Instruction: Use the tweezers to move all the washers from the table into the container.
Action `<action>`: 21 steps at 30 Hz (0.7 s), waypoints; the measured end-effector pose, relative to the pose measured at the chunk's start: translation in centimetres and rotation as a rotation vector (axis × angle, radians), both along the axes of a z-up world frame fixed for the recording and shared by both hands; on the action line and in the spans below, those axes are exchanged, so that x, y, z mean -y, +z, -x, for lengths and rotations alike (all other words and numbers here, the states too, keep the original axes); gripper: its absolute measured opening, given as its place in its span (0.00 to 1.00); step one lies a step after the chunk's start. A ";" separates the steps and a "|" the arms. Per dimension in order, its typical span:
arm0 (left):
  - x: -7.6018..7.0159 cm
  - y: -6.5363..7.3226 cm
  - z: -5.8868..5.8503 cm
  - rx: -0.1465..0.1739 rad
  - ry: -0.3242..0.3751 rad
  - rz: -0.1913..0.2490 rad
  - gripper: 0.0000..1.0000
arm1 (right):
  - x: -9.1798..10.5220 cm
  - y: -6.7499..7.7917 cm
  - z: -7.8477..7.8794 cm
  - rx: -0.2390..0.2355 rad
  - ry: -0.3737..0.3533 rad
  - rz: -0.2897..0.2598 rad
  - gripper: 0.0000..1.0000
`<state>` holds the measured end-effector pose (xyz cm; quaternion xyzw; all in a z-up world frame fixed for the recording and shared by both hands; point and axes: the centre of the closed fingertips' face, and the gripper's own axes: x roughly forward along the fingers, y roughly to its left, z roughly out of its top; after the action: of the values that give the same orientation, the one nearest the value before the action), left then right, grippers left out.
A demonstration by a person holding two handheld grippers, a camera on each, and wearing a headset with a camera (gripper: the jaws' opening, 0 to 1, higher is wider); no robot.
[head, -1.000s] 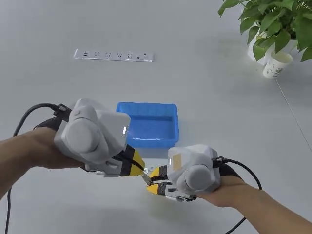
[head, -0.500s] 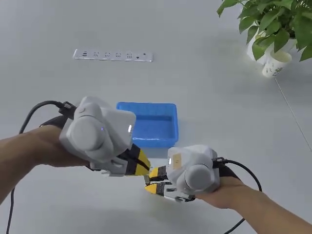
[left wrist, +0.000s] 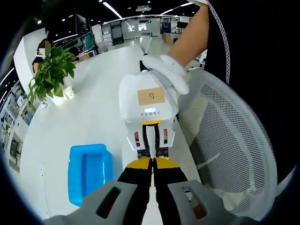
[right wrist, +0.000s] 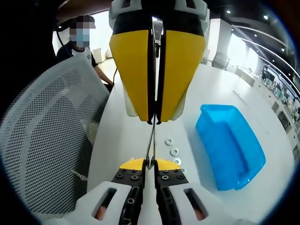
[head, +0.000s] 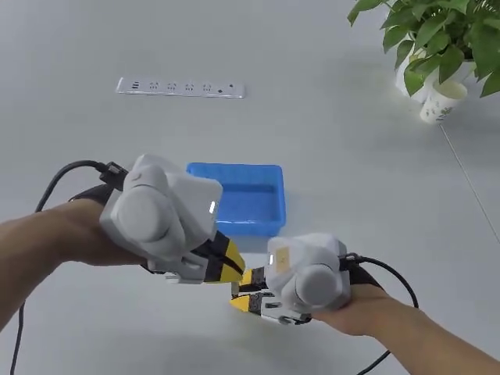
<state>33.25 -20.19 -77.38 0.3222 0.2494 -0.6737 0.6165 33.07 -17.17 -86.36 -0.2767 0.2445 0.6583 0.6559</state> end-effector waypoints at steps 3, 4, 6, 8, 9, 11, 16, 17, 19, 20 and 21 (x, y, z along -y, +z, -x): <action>0.0 0.1 0.1 0.001 -0.004 0.002 0.04 | 0.0 0.0 0.0 0.001 0.002 -0.003 0.08; 0.0 0.1 0.1 -0.001 -0.005 0.003 0.04 | 0.0 0.0 0.0 0.003 0.003 -0.006 0.08; 0.0 0.1 0.1 -0.004 -0.009 0.004 0.05 | 0.0 0.1 0.1 0.002 0.004 -0.011 0.07; -0.1 0.0 0.2 -0.007 -0.011 0.001 0.06 | -0.1 0.2 0.0 0.001 -0.001 -0.020 0.07; -0.1 -0.1 0.2 -0.004 -0.013 -0.001 0.08 | -0.1 0.3 0.0 0.000 -0.004 -0.025 0.07; -0.1 -0.1 0.1 0.000 -0.013 0.002 0.10 | 0.0 0.4 -0.1 0.002 -0.005 -0.028 0.07; -0.4 -0.2 -0.1 0.007 -0.010 -0.005 0.10 | 0.2 0.3 0.0 0.001 0.000 -0.018 0.07; -0.5 -0.3 0.0 0.005 -0.011 -0.007 0.10 | 0.2 0.3 -0.1 0.004 0.000 -0.018 0.07; -0.6 -0.3 0.0 0.006 -0.013 -0.006 0.10 | 0.2 0.5 0.0 0.001 0.000 -0.023 0.07; -0.6 -0.4 0.0 0.004 -0.011 -0.002 0.10 | 0.2 0.5 -0.1 0.004 0.000 -0.023 0.07; -0.6 -0.4 0.0 0.005 -0.011 0.002 0.09 | 0.2 0.6 -0.1 0.004 0.000 -0.025 0.07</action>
<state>33.28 -19.58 -77.78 0.3248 0.2456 -0.6764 0.6137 33.17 -17.35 -85.81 -0.2698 0.2350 0.6608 0.6598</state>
